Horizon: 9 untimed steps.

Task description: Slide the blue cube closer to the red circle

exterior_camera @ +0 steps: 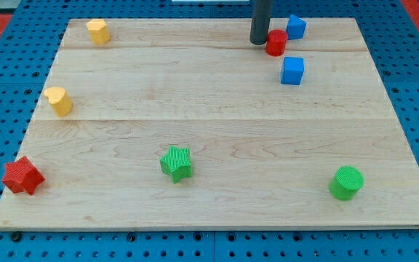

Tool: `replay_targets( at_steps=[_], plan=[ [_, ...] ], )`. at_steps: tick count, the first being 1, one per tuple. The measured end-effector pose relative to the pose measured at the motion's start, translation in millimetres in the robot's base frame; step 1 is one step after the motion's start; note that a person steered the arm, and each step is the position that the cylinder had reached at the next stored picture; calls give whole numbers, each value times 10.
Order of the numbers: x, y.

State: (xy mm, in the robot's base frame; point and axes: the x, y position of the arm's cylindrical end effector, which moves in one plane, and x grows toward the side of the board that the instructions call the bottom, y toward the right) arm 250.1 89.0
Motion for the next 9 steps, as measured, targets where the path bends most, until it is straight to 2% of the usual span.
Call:
replay_targets(
  at_steps=[1, 2, 3, 4, 5, 9],
  plan=[
    [32, 146],
    [390, 522],
    [372, 356],
    [368, -130],
    [369, -377],
    [372, -386]
  ],
)
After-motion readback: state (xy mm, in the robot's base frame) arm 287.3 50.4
